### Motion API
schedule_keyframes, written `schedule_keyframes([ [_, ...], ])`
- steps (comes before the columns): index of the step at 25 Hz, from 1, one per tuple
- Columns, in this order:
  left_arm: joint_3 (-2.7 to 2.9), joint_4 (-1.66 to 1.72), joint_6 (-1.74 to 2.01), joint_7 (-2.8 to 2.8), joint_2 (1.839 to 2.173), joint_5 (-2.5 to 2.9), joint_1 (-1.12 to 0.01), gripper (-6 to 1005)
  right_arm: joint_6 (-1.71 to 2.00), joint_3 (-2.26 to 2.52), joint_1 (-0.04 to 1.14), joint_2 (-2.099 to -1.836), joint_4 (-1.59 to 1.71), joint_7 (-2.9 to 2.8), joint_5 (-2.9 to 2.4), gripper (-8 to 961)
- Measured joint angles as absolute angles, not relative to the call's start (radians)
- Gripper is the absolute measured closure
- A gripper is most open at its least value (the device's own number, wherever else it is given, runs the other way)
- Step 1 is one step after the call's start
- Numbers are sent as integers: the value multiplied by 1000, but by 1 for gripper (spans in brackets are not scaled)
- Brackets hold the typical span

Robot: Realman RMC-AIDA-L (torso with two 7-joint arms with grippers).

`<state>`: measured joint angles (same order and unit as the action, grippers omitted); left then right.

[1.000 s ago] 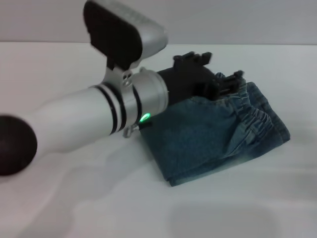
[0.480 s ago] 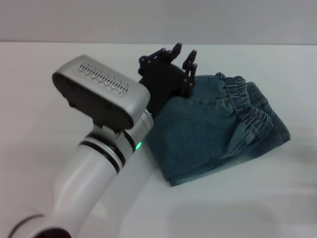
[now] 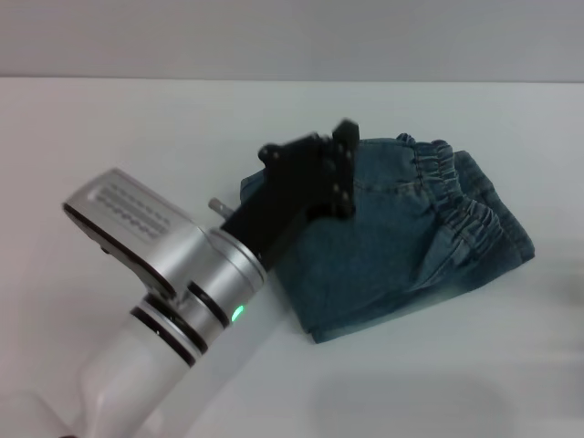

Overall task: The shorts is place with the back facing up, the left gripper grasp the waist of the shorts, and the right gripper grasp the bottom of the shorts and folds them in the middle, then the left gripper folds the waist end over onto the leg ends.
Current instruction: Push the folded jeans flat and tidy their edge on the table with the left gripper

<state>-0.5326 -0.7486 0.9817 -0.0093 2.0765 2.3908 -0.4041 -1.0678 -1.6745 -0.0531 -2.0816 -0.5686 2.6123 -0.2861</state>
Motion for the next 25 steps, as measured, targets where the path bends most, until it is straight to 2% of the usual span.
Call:
schedule_keyframes([
  [6, -473, -669, 972, 46, 2078, 2389, -418, 1002, -1094, -1661, -18, -2083, -501, 2623, -276, 953],
  [12, -396, -672, 949, 26, 2068, 2392, -404, 1001, -1114, -1666, -13, -2082, -488, 2625, -275, 954],
  [25, -315, -588, 804, -97, 2072, 2392, -425, 997, -1116, -1661, -13, -2082, -491, 2625, -275, 954],
])
